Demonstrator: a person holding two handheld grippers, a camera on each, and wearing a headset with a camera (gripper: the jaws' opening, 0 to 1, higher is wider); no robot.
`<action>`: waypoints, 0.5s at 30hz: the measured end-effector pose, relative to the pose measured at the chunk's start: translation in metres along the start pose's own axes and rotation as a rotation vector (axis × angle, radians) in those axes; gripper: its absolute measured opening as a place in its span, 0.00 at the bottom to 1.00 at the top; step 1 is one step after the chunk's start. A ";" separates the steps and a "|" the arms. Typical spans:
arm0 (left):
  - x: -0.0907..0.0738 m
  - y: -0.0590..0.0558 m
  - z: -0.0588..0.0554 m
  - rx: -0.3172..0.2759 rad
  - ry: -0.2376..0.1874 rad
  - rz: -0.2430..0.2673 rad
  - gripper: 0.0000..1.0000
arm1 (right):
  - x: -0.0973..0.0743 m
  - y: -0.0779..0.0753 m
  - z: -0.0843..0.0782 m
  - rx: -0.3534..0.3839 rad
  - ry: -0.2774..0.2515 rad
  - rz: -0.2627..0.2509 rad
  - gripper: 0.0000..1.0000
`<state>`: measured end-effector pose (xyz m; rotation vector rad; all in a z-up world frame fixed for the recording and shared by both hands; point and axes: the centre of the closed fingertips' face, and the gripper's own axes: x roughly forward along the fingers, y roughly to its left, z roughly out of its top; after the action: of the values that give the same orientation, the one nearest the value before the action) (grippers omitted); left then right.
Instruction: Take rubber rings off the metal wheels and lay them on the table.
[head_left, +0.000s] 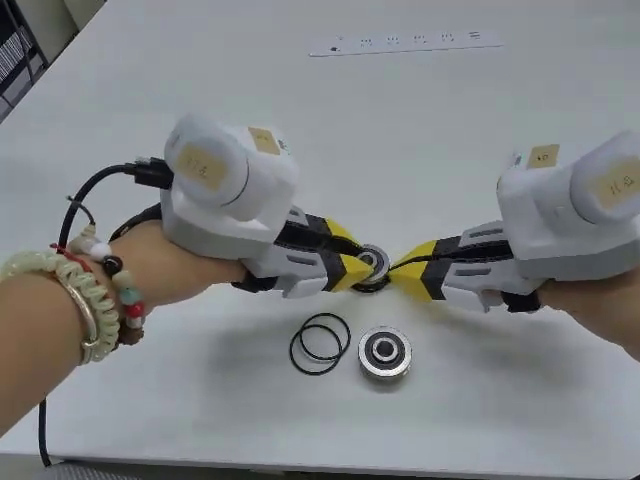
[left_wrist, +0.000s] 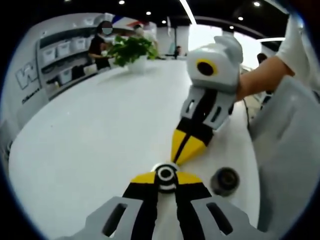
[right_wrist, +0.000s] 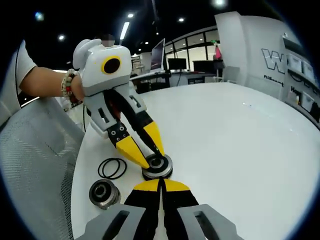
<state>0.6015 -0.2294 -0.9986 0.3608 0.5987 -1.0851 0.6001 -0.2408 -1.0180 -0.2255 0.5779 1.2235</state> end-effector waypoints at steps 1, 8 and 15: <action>0.000 -0.001 0.000 0.003 0.002 0.000 0.13 | -0.001 -0.001 0.000 0.031 -0.007 -0.004 0.00; 0.003 -0.003 0.000 0.013 0.007 0.005 0.13 | -0.010 -0.002 0.008 0.267 -0.117 0.012 0.00; 0.007 -0.004 0.001 0.029 0.006 0.006 0.12 | -0.010 0.004 0.010 0.317 -0.116 0.015 0.00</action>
<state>0.6009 -0.2366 -1.0018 0.3911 0.5872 -1.0885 0.5970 -0.2432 -1.0034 0.1163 0.6633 1.1335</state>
